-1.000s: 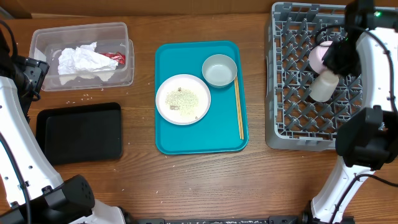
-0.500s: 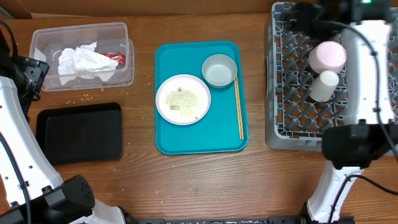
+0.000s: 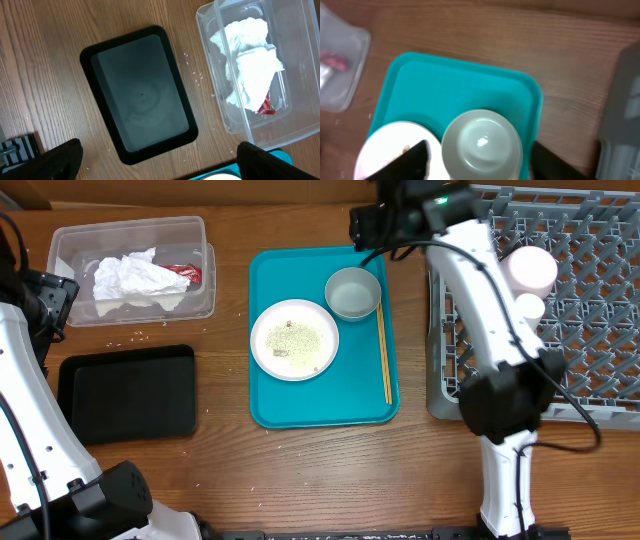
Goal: Sort waste into correct bins and load items into the dishwasher
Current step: 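Move the right gripper back to the tray and grasp the white saucer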
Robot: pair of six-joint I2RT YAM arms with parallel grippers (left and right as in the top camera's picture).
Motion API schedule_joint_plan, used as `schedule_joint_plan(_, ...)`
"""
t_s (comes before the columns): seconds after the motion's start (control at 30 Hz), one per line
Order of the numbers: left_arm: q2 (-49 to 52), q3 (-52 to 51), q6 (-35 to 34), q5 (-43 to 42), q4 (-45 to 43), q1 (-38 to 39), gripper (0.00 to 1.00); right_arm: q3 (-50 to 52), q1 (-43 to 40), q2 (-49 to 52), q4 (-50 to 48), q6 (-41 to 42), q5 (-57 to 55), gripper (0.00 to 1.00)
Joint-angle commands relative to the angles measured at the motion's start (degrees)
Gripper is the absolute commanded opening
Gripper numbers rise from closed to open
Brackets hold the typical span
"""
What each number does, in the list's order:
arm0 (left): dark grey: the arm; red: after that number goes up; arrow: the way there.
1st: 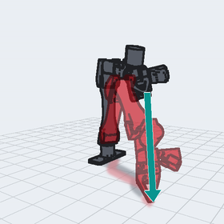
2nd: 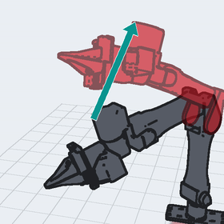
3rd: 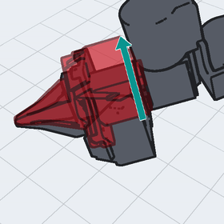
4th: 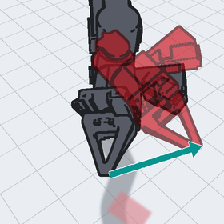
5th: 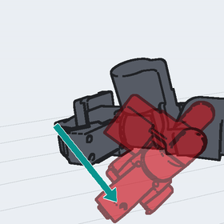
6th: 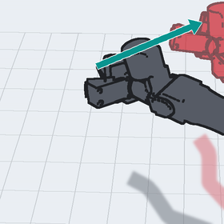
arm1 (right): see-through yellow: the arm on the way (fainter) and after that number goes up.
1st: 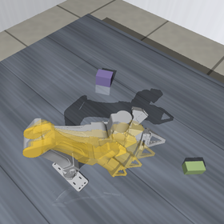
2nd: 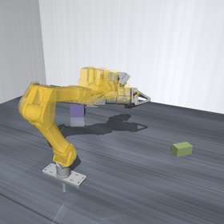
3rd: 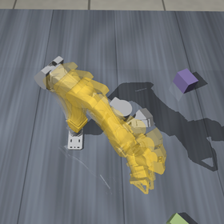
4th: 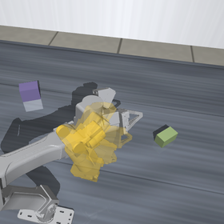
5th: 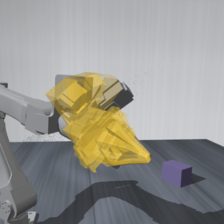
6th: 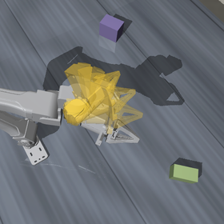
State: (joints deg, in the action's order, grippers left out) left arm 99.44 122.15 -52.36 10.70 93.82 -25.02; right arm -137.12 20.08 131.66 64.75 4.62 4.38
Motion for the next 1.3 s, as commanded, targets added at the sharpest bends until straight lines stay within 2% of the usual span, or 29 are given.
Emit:
schedule_joint_plan(0.0,0.4,-0.3,0.5,0.2,0.0,-0.1,1.00,0.2,1.4,3.5,-1.6,4.4,-2.2,0.53)
schedule_joint_plan(0.2,0.4,-0.3,0.5,0.2,0.0,-0.1,1.00,0.2,5.5,7.1,-4.3,14.8,-2.6,0.51)
schedule_joint_plan(0.3,0.4,-0.3,0.5,0.2,0.0,-0.1,1.00,0.2,7.7,8.9,-4.5,19.5,-7.2,0.51)
schedule_joint_plan(0.53,0.4,-0.3,0.5,0.2,0.0,-0.1,1.00,0.2,10.8,12.0,-4.2,24.7,-10.6,0.50)
schedule_joint_plan(0.87,0.4,-0.3,0.5,0.2,0.0,-0.1,1.00,0.2,11.0,14.2,-2.6,26.1,-11.3,0.48)
schedule_joint_plan(1.03,0.4,-0.3,0.5,0.2,0.0,-0.1,1.00,0.2,11.1,14.3,-1.8,25.6,-11.2,0.41)
schedule_joint_plan(1.27,0.4,-0.3,0.5,0.2,0.0,-0.1,1.00,1.4,11.1,15.1,0.1,25.6,-11.2,0.40)
